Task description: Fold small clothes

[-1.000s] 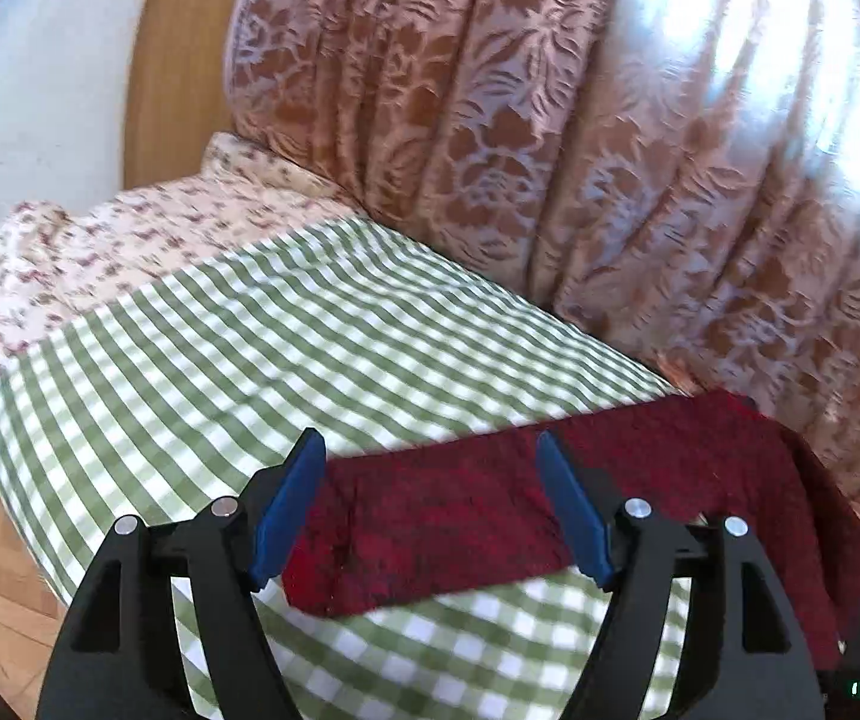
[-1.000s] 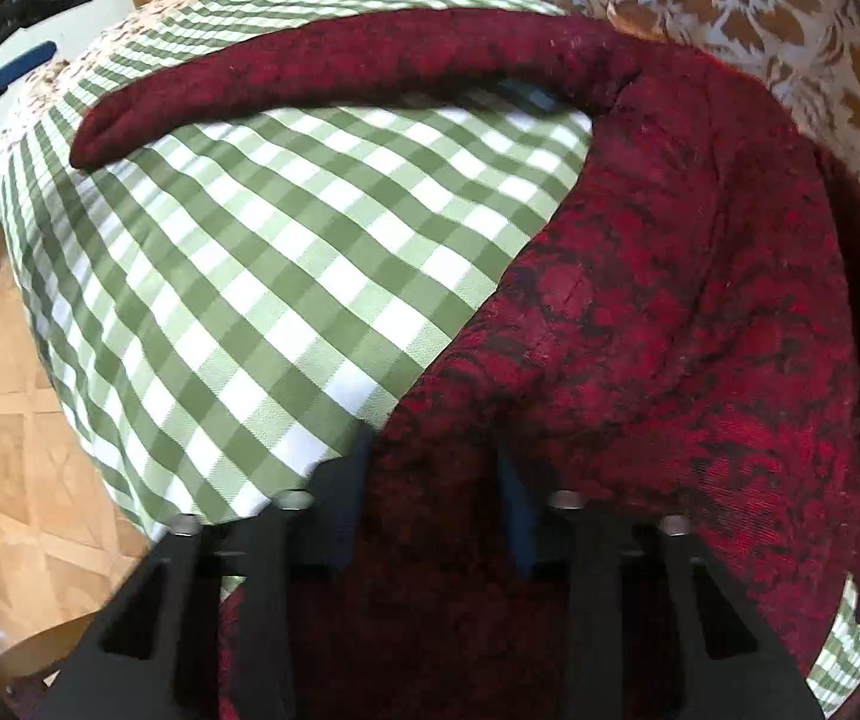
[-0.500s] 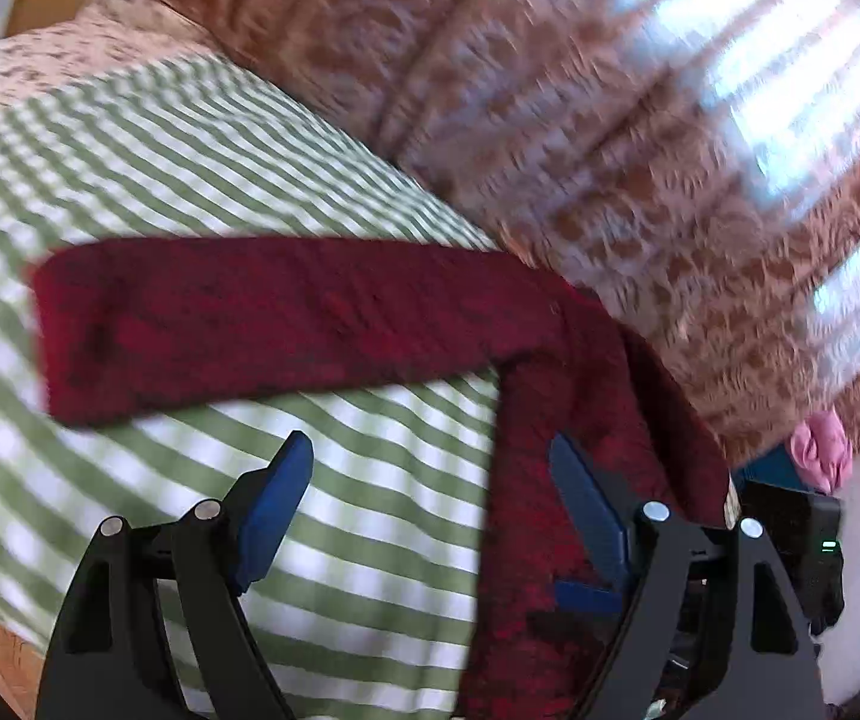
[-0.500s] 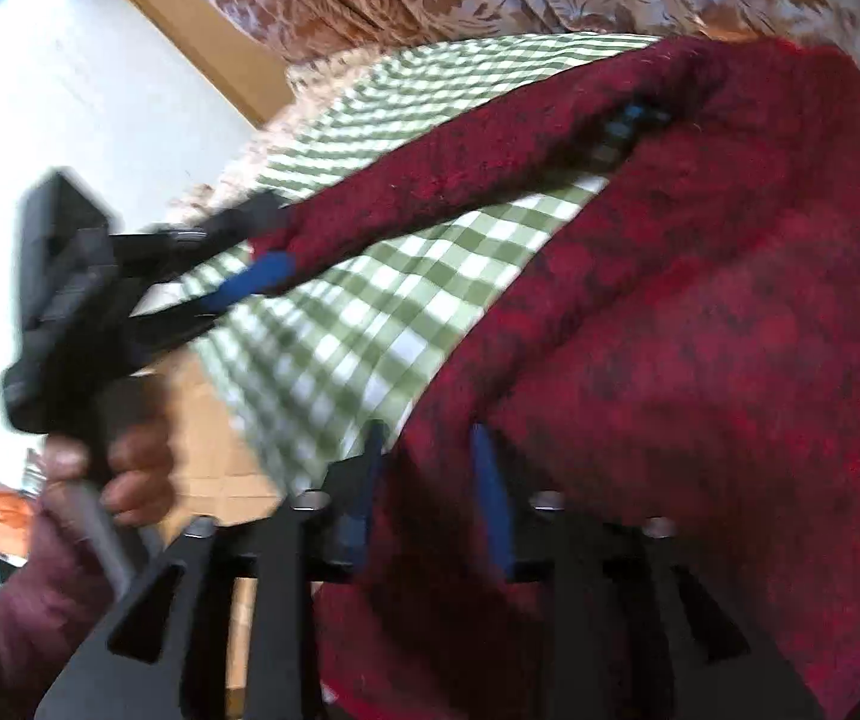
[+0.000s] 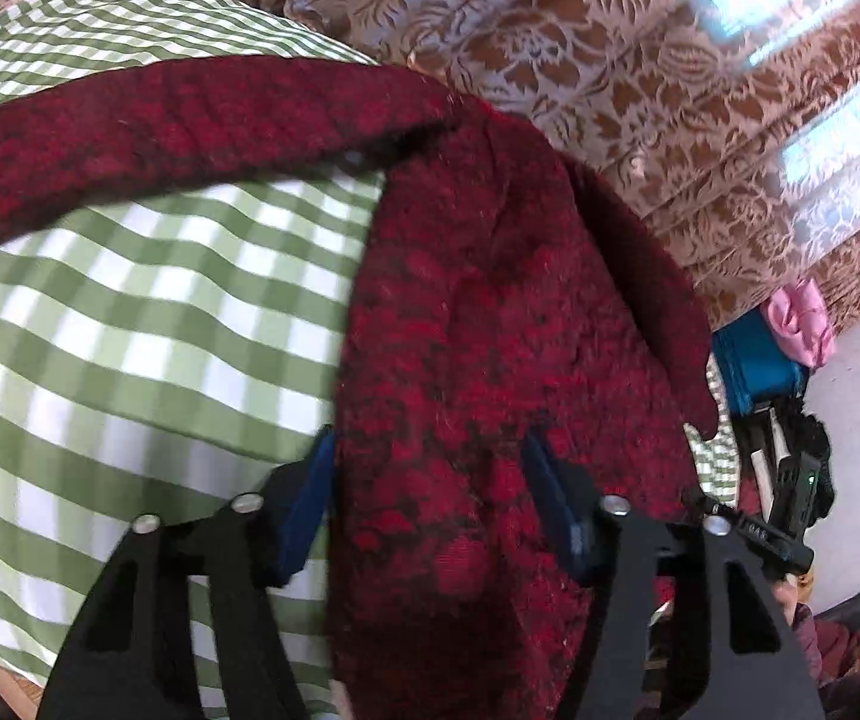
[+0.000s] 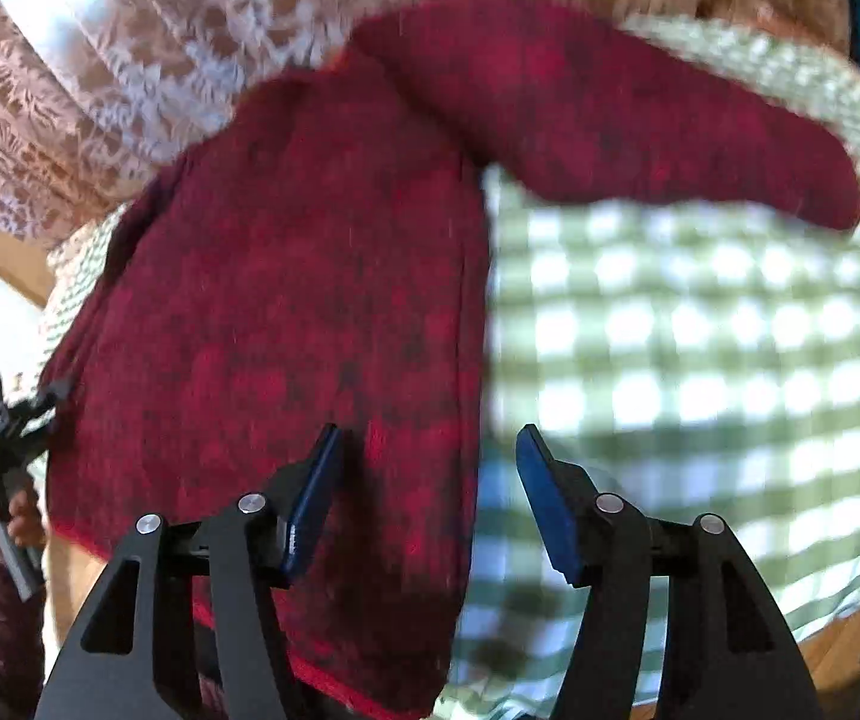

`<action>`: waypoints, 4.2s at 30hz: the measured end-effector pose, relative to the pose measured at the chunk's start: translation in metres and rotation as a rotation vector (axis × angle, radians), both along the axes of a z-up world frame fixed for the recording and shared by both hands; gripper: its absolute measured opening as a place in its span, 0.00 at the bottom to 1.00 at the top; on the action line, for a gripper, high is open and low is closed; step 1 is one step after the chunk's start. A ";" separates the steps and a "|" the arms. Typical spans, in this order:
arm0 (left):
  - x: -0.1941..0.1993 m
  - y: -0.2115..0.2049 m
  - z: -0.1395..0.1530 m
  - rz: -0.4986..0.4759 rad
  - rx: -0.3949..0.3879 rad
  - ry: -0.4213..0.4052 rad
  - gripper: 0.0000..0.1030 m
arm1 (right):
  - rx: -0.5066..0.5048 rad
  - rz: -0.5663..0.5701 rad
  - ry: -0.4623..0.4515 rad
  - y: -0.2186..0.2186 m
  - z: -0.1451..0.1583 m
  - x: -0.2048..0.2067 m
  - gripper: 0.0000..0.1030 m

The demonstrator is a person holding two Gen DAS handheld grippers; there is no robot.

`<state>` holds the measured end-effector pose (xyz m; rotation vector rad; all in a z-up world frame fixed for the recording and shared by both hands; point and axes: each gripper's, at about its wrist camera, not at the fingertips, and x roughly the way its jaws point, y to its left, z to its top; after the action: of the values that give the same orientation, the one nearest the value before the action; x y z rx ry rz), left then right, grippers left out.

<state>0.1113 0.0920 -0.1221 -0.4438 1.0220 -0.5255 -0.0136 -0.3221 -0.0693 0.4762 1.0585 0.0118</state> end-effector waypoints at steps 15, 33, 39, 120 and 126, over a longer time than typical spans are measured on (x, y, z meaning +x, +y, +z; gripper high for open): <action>-0.018 -0.020 0.017 0.065 0.291 -0.036 0.48 | 0.083 0.036 -0.044 -0.029 0.015 -0.032 0.25; -0.029 -0.095 0.040 -0.015 0.268 -0.124 0.51 | 0.133 -0.632 -0.218 -0.233 0.027 0.028 0.08; -0.025 -0.113 0.022 -0.078 0.299 -0.071 0.51 | -0.152 -0.791 -0.161 -0.309 0.047 0.018 0.08; -0.034 0.002 0.004 -0.014 0.127 0.003 0.47 | -0.046 -0.047 -0.038 -0.013 0.006 -0.007 0.77; -0.046 -0.012 0.007 -0.043 0.193 0.008 0.20 | -0.059 0.028 -0.046 0.001 0.005 -0.026 0.17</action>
<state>0.0652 0.0804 -0.1153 -0.2531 1.0805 -0.4580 -0.0395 -0.3206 -0.0643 0.4057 1.0182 0.0164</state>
